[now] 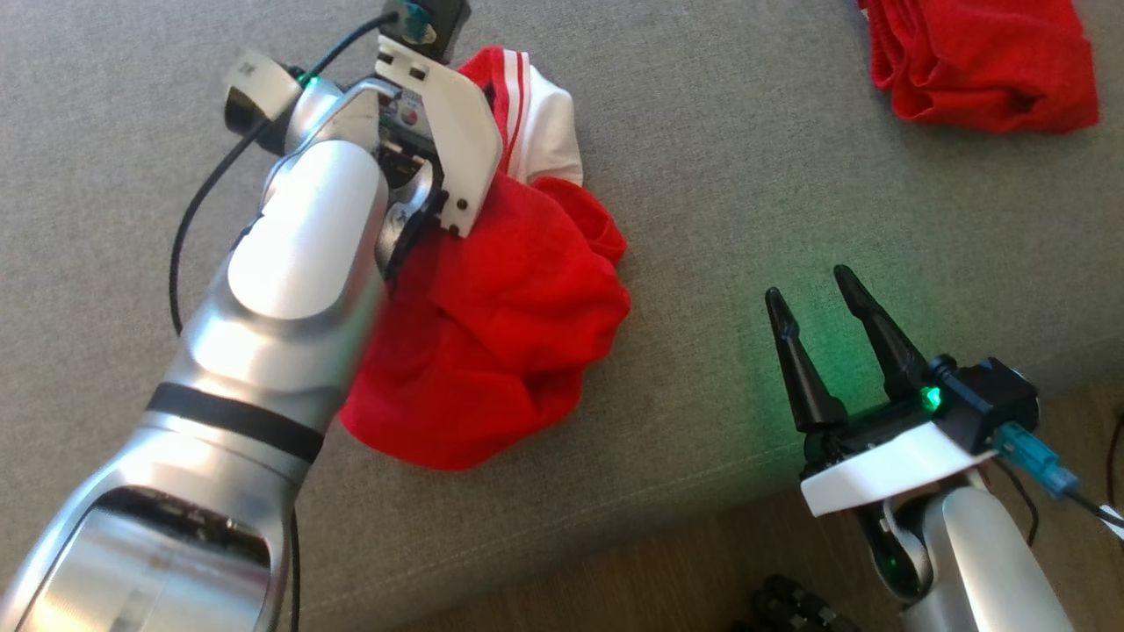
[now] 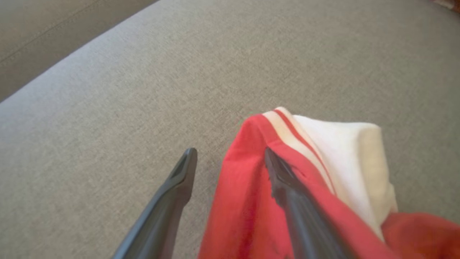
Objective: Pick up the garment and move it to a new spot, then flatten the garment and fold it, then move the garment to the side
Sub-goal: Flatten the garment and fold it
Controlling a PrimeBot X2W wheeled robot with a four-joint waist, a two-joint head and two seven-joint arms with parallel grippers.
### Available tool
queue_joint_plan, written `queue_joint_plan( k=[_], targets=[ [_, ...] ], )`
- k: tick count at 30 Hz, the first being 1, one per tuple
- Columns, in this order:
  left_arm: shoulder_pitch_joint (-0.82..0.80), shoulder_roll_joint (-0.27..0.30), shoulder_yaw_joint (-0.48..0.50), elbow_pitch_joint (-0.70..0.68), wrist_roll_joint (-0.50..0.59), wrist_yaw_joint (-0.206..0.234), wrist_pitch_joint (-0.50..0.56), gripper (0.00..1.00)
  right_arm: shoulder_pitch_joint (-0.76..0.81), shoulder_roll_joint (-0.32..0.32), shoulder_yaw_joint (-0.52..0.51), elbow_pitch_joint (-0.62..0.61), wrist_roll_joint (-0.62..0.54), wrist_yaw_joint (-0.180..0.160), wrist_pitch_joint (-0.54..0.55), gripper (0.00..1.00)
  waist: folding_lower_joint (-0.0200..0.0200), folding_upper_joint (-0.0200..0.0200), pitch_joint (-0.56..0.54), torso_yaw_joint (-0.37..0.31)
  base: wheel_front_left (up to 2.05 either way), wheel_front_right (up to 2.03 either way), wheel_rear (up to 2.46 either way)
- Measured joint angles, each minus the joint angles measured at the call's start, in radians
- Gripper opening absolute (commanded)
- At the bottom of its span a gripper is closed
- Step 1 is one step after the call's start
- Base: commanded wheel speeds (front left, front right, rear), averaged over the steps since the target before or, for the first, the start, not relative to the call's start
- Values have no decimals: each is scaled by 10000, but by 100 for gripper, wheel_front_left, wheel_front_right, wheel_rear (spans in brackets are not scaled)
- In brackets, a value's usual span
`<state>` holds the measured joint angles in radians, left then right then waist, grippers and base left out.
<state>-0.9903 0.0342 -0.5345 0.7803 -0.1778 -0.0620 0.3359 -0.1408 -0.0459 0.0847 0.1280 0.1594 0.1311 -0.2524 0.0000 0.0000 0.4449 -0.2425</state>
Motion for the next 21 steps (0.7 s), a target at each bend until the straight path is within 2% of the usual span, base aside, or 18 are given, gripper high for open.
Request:
queue_joint_plan(
  k=[6,7,13,21],
  targets=[
    [-86,-2,-397,545,-6,40,209,100,-269,0,58,-4,96,0,0,100,0,0,13,-111,0,0,0],
    [-132,2,-441,617,-6,4,107,0,-297,0,58,-4,109,-2,0,100,0,0,14,-133,0,0,0],
    [-127,0,-648,673,-234,-272,-1158,0,-327,0,65,69,244,-2,0,100,0,0,-159,-214,0,0,0],
    [-171,8,-1028,-652,-1908,-535,-2061,0,-326,0,150,117,468,-2,0,100,0,0,-878,-427,0,0,0]
  ],
)
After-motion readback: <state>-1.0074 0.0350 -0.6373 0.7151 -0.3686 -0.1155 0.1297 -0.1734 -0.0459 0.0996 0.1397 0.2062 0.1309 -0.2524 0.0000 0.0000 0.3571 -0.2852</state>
